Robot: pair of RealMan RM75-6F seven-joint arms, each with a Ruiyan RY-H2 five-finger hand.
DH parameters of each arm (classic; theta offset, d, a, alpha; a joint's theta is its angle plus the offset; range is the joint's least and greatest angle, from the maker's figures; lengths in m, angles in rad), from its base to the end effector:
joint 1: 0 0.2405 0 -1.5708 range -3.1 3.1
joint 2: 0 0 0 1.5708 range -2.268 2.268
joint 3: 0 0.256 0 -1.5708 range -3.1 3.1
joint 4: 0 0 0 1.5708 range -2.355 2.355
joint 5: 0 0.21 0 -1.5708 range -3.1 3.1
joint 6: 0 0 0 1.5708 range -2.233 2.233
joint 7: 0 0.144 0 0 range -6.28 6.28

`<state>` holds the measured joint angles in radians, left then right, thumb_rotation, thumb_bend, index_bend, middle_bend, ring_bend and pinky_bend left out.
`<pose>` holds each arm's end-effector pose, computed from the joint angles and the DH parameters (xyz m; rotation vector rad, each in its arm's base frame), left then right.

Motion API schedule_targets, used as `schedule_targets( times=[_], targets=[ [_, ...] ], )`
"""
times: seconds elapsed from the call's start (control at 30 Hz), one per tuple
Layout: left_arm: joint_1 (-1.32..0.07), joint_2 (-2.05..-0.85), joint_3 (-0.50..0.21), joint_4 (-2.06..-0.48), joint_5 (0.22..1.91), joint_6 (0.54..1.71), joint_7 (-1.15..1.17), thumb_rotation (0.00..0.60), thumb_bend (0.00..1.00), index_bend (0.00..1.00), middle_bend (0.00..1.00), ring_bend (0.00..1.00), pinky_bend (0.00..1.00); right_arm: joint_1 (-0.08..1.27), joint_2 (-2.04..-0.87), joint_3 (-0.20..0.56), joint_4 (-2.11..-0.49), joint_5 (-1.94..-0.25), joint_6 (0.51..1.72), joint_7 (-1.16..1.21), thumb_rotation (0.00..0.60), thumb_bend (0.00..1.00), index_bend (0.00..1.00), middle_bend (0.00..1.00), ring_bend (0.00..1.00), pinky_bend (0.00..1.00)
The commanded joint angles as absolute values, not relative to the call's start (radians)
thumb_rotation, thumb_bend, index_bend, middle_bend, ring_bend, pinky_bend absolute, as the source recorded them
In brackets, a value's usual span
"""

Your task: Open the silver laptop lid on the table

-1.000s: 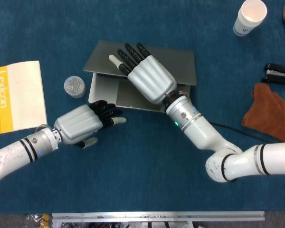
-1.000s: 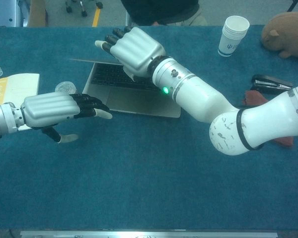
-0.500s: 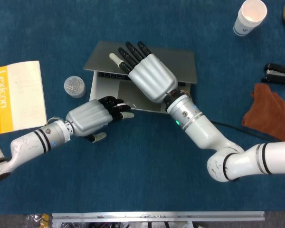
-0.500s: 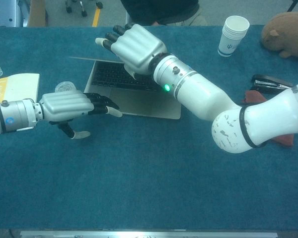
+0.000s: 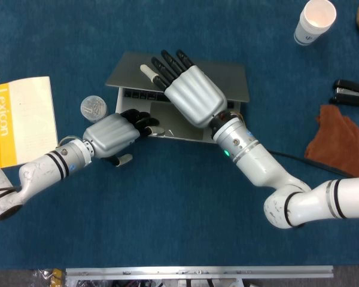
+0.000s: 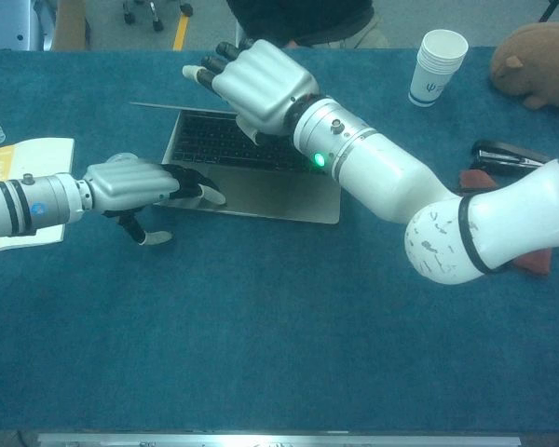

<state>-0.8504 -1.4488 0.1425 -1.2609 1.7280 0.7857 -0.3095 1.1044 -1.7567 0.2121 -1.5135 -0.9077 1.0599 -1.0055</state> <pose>-0.2024 0.3166 -0.0293 -2.4575 -0.8930 -0.6988 0.0046 -0.3351 -0.0683 2.0691 -0.3017 0.8525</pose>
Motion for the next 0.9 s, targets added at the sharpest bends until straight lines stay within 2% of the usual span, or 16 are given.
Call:
schedule_targets(
  times=[0.03,0.47,0.9],
  targets=[
    [-0.851,-1.451,0.147,-1.254,1.72,0.781,-0.31,0.6,0.38,0.1,0.06,0.01,0.07,1.106,-1.757,0.212,-1.512,-0.908,1.059,-1.002,0.6,0.51,0.0,0.1,0.06,0.15],
    [-0.854,-1.455,0.164,-1.254,1.704,0.778,-0.301,0.6,0.38,0.1,0.06,0.01,0.07,1.108,-1.752,0.213,-1.514,-0.905,1.069,-1.001,0.6,0.51,0.0,0.1,0.06,0.15],
    [-0.855,-1.451,0.169,-1.256,1.688,0.78,-0.29,0.6,0.38,0.1,0.06,0.01,0.07,1.11,-1.715,0.262,-1.474,-0.885,1.079,-0.963,0.6,0.51,0.0,0.1,0.06,0.15]
  ],
)
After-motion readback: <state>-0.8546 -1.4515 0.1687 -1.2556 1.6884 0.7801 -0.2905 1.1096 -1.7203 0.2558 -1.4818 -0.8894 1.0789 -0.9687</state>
